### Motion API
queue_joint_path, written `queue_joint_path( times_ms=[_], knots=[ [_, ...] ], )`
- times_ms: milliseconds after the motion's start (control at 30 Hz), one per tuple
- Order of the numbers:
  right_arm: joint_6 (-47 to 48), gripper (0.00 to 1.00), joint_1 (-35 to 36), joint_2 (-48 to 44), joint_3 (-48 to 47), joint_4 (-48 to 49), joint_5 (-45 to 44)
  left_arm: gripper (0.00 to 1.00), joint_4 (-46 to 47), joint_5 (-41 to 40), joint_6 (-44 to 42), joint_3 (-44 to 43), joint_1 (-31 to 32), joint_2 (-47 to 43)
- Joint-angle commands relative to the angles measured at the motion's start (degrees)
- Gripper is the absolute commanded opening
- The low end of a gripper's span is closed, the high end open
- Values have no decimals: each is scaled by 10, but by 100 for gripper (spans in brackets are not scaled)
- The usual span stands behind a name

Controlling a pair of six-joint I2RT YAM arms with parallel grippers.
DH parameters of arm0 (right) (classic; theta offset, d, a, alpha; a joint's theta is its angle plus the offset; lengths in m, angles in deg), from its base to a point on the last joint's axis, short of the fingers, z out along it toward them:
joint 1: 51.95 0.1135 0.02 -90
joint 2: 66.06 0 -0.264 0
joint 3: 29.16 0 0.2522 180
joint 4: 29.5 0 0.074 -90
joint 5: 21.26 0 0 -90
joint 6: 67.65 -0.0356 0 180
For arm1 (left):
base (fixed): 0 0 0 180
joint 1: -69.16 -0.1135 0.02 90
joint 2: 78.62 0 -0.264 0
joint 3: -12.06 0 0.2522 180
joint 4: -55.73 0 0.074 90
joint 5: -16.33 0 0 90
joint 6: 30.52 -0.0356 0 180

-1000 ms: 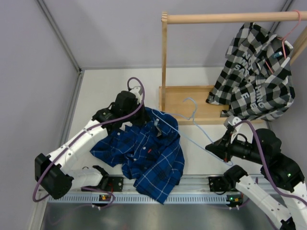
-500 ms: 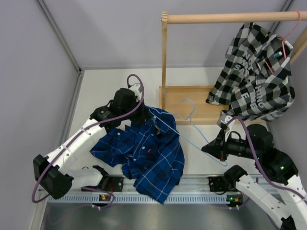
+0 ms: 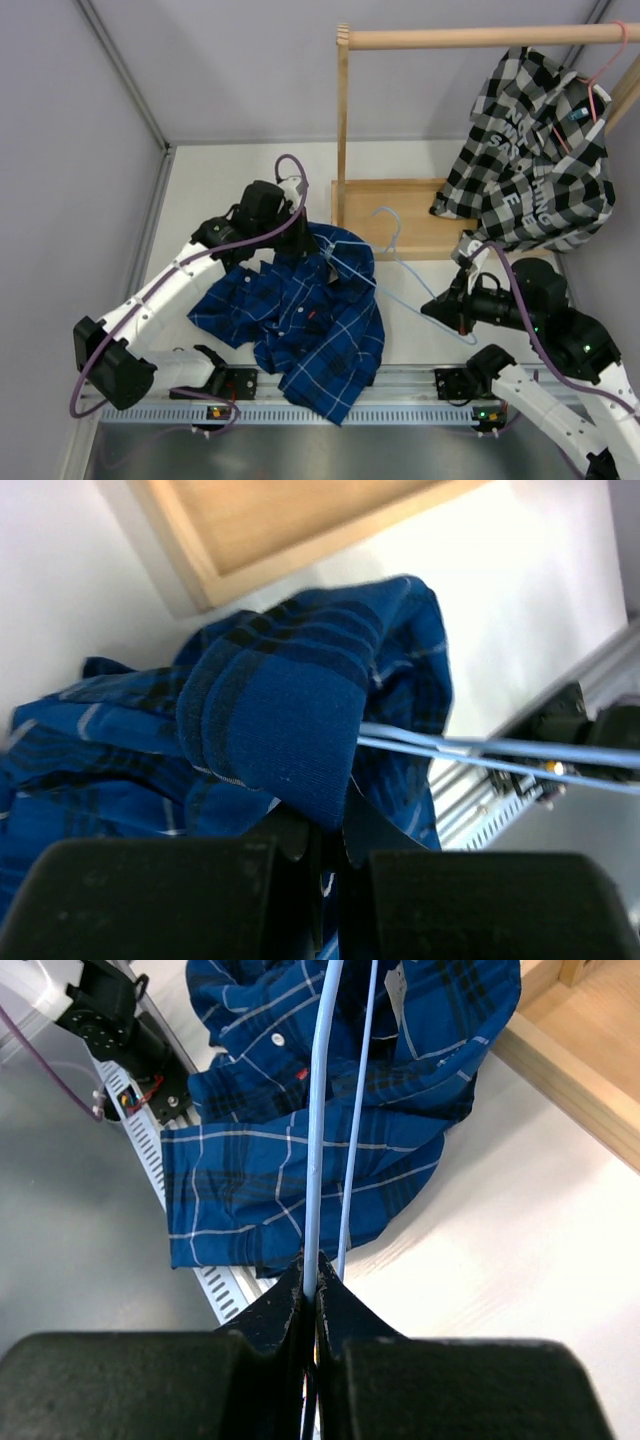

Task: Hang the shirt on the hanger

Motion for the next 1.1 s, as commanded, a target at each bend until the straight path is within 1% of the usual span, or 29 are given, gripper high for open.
queue_joint_path(
  times_ms=[0, 100, 200, 300, 333, 400, 467, 500, 533, 600, 633, 667, 700, 733, 800, 900, 933, 1000, 1067],
  knots=[
    [-7, 0, 8, 49, -1, 53, -10, 0, 9, 80, -19, -25, 20, -1],
    [-8, 0, 8, 87, -2, 112, 5, 0, 8, 80, -27, -29, 64, -19],
    [7, 0, 7, 130, -18, 138, 35, 0, 6, 74, -38, -38, 94, -50],
    [36, 0, 8, 158, -22, 186, 101, 0, -20, 59, -65, -60, 139, -66],
    [51, 0, 8, 174, -21, 217, 127, 0, -32, 30, -81, -74, 160, -72],
    [77, 0, 8, 196, -25, 243, 150, 0, -66, -7, -96, -87, 179, -75],
    [112, 0, 7, 237, -35, 265, 203, 0, -87, -58, -103, -102, 182, -79],
    [124, 0, 7, 249, -46, 268, 231, 0, -110, -74, -106, -108, 183, -80],
    [152, 0, 8, 273, -53, 268, 284, 0, -121, -90, -112, -113, 183, -81],
    [174, 0, 7, 292, -80, 258, 316, 0, -160, -147, -118, -136, 184, -87],
    [182, 0, 8, 304, -89, 258, 319, 0, -170, -165, -123, -143, 190, -90],
    [177, 0, 9, 310, -95, 287, 318, 0, -177, -176, -128, -149, 192, -100],
    [159, 0, 13, 313, -92, 320, 321, 0, -179, -171, -135, -155, 203, -105],
    [122, 0, 20, 324, -88, 354, 325, 0, -179, -166, -144, -157, 208, -112],
    [94, 0, 54, 337, -83, 429, 314, 0, -179, -169, -147, -171, 220, -118],
    [95, 0, 97, 374, -112, 425, 250, 0, -180, -177, -150, -183, 228, -118],
    [93, 0, 105, 385, -118, 421, 208, 0, -180, -178, -150, -191, 231, -118],
    [88, 0, 117, 390, -114, 428, 169, 0, -181, -184, -152, -197, 238, -123],
    [76, 0, 119, 384, -92, 460, 142, 0, -183, -188, -153, -205, 240, -127]
  ],
)
